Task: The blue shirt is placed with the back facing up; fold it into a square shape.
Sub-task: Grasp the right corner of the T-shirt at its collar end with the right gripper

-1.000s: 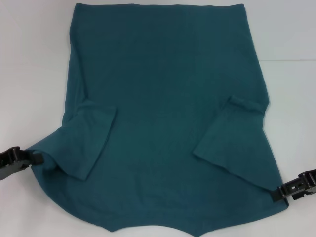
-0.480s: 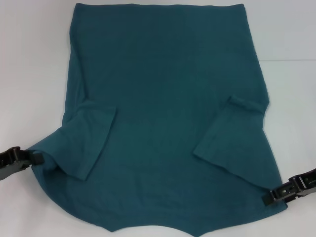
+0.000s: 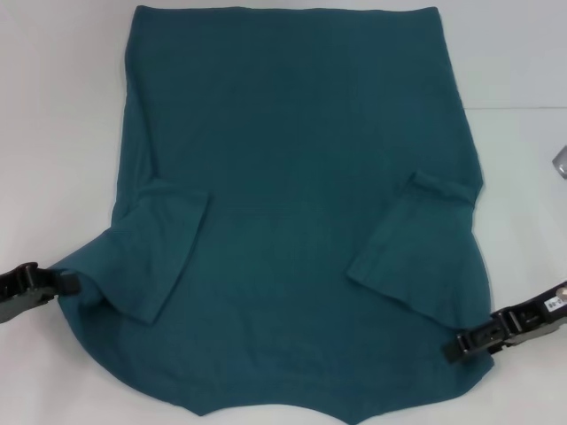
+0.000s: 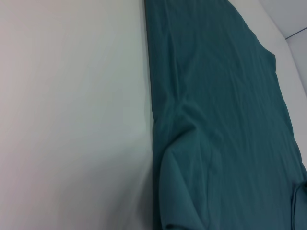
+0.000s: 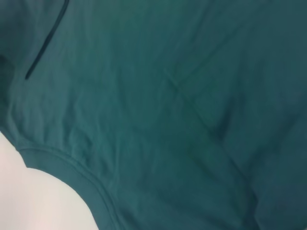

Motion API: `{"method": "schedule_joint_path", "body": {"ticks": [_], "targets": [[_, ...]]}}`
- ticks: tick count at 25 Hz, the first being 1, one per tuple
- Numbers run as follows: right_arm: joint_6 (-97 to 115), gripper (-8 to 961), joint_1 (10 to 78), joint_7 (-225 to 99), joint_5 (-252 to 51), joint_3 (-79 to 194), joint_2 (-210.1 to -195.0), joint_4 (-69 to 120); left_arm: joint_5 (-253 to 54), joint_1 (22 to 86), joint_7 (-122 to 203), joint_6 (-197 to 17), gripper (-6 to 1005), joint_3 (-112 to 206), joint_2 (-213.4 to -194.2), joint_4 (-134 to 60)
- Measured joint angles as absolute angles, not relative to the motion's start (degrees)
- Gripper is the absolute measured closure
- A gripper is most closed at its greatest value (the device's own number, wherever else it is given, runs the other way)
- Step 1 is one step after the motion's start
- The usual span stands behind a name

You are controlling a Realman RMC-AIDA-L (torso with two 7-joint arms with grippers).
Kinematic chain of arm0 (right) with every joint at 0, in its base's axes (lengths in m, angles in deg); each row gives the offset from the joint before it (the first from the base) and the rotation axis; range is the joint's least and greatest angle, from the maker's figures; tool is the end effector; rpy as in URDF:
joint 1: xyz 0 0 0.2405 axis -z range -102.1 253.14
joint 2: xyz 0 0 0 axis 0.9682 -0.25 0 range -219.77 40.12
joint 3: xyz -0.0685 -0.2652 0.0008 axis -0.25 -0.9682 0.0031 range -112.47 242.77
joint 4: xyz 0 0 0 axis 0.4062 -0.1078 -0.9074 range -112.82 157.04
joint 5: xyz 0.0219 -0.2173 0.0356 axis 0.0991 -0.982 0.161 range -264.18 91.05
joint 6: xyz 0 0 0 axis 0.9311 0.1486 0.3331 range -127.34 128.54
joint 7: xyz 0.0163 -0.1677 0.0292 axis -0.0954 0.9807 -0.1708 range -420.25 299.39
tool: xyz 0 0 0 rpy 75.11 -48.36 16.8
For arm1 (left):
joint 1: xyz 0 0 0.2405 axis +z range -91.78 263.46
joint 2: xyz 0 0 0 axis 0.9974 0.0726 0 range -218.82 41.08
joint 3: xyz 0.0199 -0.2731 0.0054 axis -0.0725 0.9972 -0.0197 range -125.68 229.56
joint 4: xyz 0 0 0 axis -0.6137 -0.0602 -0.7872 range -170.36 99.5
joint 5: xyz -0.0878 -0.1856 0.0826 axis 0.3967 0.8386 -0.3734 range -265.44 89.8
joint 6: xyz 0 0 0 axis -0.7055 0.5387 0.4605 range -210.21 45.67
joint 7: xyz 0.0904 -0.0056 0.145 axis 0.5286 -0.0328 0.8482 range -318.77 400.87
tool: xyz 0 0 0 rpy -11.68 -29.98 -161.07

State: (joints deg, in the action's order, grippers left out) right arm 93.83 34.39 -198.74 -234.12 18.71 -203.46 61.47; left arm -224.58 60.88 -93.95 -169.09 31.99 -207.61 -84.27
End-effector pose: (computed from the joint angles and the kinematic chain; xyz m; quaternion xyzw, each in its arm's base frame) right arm 0.2973 0.3654 -0.0179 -0.8144 0.5743 -0.0752 0.0356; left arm -0.3736 0.3297 0.0315 -0.6724 -0.6861 -0.2072 0.1850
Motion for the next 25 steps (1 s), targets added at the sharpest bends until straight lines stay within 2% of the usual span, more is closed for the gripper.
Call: {"method": "schedule_joint_path", "body": {"ticks": [6, 13, 19, 24, 25], "targets": [[93.39, 90, 33.28, -199.08, -234.29, 18.69, -204.25, 61.48, -224.58, 60.88, -93.95, -169.1, 1000, 31.99, -207.61, -84.23], [93.95, 91, 33.66, -199.64, -234.75, 18.52, -203.67, 61.48, -224.58, 60.88, -93.95, -169.1, 999, 31.99, -207.61, -84.21], [94.06, 289, 34.04, -199.89, -234.81, 18.39, -203.49, 61.48, -224.58, 60.83, -93.95, -168.96, 1000, 31.99, -207.62, -84.2], [94.0, 530, 34.04, -200.06, -234.83, 18.39, -203.47, 61.48, -224.58, 60.8, -93.95, -168.93, 999, 31.96, -207.79, -84.21], [93.97, 602, 34.04, -200.06, -234.84, 18.39, -203.46, 61.37, -224.58, 60.8, -93.95, -168.93, 999, 31.94, -207.79, -84.21]]}}
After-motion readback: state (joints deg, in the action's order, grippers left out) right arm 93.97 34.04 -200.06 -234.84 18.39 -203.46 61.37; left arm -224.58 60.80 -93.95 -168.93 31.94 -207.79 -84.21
